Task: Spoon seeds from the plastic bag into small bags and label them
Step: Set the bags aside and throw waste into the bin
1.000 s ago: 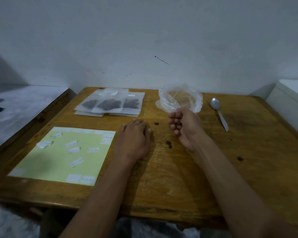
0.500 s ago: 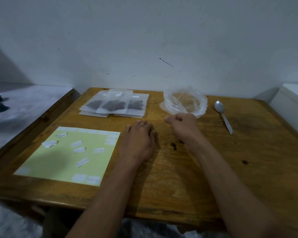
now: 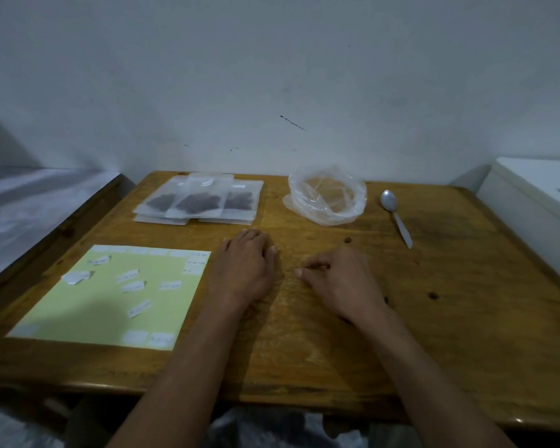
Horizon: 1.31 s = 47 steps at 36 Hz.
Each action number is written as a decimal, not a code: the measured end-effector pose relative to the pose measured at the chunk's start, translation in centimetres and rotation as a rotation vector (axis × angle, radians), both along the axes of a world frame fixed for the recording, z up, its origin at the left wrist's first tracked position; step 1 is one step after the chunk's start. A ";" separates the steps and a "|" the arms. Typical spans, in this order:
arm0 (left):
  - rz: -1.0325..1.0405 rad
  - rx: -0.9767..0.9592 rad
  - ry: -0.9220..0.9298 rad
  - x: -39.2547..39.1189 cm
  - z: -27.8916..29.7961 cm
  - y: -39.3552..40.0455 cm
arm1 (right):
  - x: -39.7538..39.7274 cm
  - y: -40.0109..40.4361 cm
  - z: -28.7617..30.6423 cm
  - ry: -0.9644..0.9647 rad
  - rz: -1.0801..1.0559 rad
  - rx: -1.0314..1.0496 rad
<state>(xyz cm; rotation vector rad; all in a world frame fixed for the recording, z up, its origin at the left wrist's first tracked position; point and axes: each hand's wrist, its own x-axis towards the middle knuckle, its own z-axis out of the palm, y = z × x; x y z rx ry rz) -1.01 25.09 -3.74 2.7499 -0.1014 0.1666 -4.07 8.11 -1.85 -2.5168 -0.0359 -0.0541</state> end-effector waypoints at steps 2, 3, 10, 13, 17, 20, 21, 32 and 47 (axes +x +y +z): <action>0.000 -0.004 -0.006 0.0 -0.1 0.0 | -0.4 0.0 -0.2 -0.048 0.006 0.017; -0.002 -0.006 -0.010 0.0 -0.2 0.1 | -0.5 0.1 -0.2 -0.060 0.011 0.017; 0.003 -0.001 0.002 -0.1 0.0 0.0 | -0.5 0.7 -0.2 -0.111 -0.001 -0.198; 0.000 -0.009 0.010 -0.1 0.0 0.1 | -0.6 0.7 -0.4 -0.159 0.021 -0.259; -0.003 -0.010 0.015 -0.3 0.3 0.0 | -0.4 0.3 0.0 -0.081 0.003 -0.106; -0.013 -0.017 0.012 -0.1 0.1 0.1 | -0.1 -0.7 0.8 0.014 -0.161 0.328; -0.016 -0.016 0.008 0.0 0.0 0.2 | 0.1 -1.2 1.1 0.087 -0.239 0.556; -0.006 -0.007 -0.009 0.3 -0.4 0.2 | -0.7 -1.5 1.4 0.044 -0.152 0.310; 0.008 -0.007 0.013 0.0 0.2 -0.6 | -1.3 -0.8 1.5 0.055 -0.009 0.048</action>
